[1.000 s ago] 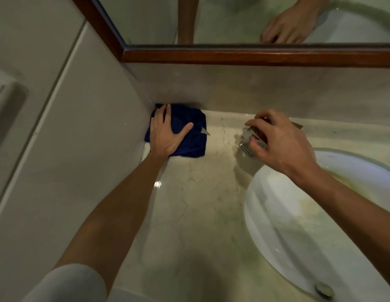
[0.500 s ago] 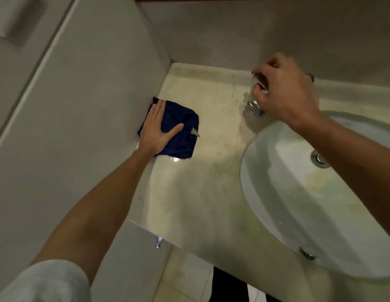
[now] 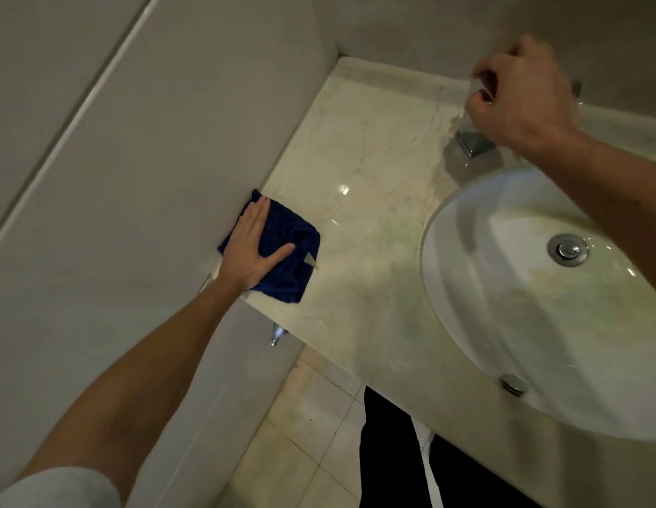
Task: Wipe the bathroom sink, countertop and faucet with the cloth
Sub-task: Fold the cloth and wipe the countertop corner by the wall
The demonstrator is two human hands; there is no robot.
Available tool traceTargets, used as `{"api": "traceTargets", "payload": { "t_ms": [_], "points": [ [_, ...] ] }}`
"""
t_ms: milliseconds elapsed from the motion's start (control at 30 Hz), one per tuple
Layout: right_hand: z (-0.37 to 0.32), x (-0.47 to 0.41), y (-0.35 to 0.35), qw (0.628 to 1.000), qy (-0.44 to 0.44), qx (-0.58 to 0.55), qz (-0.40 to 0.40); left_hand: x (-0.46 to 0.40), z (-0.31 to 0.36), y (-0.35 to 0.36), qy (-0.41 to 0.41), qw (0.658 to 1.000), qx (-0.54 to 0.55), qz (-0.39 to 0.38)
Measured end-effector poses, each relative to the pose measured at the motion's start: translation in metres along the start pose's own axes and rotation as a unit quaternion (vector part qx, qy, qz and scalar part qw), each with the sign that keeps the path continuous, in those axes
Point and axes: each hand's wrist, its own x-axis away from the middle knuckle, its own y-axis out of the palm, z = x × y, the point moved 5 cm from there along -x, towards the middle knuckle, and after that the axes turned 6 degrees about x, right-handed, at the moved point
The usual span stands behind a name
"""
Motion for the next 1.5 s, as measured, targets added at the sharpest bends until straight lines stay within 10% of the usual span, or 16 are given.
{"api": "traceTargets", "payload": {
  "t_ms": [700,1500],
  "points": [
    [-0.001,0.004,-0.003,1.000,0.018,-0.011,-0.020,0.156,0.259,0.175,-0.079,0.996,-0.042,-0.005],
    [0.009,-0.003,0.010,0.999,0.011,-0.030,0.011,-0.050,0.158,0.087,-0.015,0.998,-0.014,0.063]
  ]
}}
